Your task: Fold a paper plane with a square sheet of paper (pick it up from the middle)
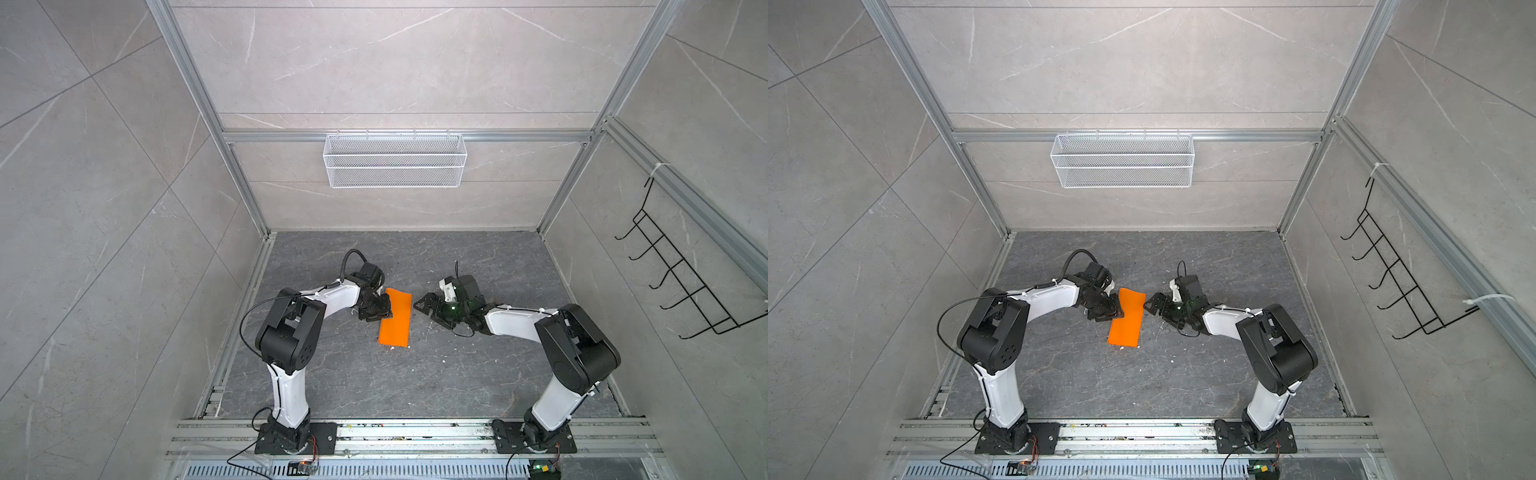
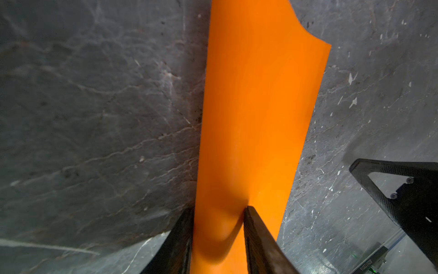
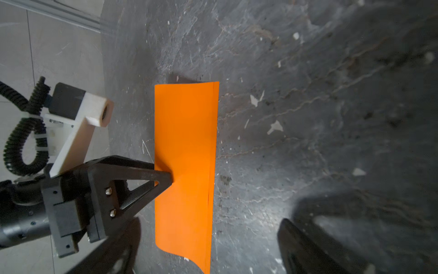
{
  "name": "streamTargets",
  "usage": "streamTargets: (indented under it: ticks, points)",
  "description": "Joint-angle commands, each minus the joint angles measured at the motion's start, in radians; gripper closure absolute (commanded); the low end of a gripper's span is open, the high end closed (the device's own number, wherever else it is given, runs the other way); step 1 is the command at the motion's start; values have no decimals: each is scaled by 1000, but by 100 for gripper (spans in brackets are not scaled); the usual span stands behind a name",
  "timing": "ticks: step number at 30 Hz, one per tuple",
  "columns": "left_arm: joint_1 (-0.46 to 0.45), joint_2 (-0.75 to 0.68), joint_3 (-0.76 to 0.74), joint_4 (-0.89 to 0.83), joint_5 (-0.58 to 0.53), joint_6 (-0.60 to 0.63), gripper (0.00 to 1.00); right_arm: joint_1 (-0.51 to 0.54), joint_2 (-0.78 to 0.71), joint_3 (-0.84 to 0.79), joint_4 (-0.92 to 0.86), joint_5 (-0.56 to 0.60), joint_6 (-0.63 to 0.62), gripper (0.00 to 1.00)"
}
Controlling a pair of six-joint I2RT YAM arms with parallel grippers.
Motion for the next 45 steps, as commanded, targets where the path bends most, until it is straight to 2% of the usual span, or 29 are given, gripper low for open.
streamTargets:
  ticks: [1,20,37,45]
  points:
    - [-14,43,-5,-85,-64,23,60,0,-37,-16,21,38,-35,1]
    - [-40,100,43,-152,-123,12,58,-4,-47,-27,16,57,-20,3]
    - [-44,143,57,-196,-166,-58,57,-4,-18,-20,39,17,-1,6]
    - [-46,148,59,-197,-163,-39,57,-4,-13,-18,57,-9,-4,9]
